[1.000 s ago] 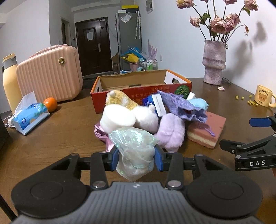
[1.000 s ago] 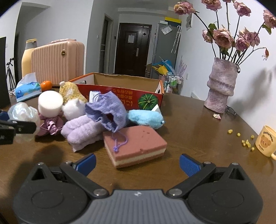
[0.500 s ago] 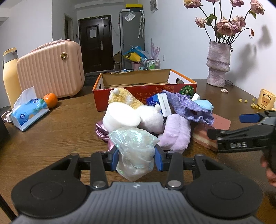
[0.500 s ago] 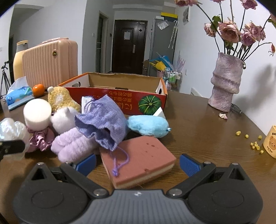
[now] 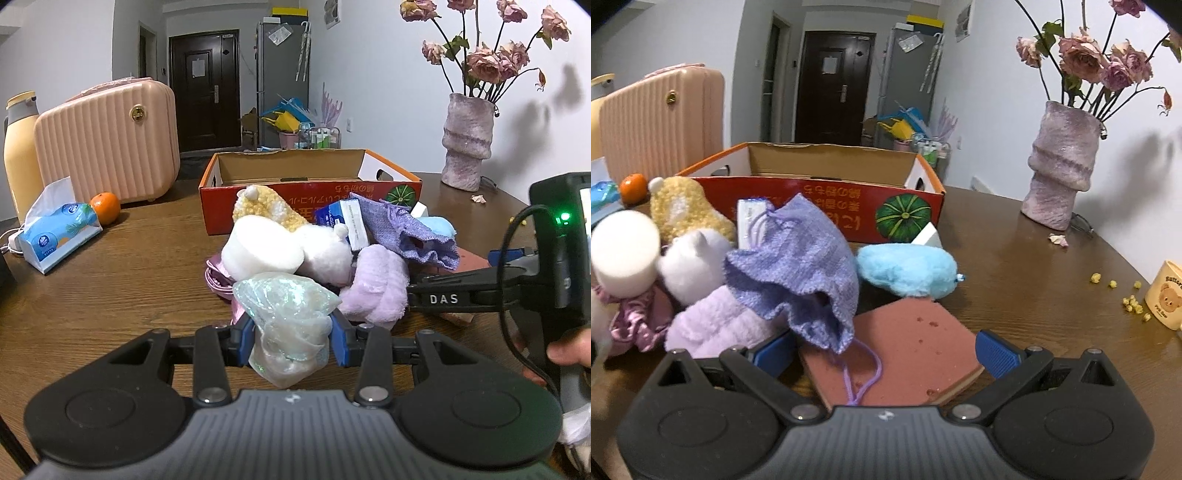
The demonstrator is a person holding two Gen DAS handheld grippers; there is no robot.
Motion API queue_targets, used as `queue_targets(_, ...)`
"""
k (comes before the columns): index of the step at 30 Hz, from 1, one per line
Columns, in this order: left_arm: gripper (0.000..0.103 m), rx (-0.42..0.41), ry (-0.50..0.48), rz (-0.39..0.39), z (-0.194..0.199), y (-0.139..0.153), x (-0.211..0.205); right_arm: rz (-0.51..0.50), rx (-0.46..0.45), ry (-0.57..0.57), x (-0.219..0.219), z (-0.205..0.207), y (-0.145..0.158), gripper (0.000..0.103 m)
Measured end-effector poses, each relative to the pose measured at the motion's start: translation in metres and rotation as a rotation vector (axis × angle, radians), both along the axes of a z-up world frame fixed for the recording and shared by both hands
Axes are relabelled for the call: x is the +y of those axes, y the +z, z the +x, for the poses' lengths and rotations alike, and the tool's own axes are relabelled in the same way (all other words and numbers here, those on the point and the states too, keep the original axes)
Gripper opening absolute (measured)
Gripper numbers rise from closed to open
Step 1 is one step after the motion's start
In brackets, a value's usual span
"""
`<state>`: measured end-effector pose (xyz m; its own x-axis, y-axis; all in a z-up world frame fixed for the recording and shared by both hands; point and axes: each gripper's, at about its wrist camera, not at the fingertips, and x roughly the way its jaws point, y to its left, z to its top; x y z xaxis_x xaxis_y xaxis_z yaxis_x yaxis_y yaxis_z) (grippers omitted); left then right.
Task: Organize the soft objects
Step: 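Lower the right gripper over the pink layered sponge while left holds the bag, then close the right gripper on the pink sponge and lift it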
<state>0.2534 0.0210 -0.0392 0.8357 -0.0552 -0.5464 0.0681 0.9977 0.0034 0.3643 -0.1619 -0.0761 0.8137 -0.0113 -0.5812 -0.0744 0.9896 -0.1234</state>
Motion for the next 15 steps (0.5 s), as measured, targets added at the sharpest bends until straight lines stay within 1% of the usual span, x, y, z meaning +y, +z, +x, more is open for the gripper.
queue_targets(5,0.042,-0.002,0.000,-0.001,-0.0006,0.0001,0.0002,-0.019,0.002,-0.032,0.0022,0.0011,-0.0041,0.103)
queue_targets(15,0.042,-0.001,0.000,-0.001,-0.0008,0.0000,0.0004,-0.014,0.007,-0.084,-0.0076,-0.0007,-0.0070,0.103)
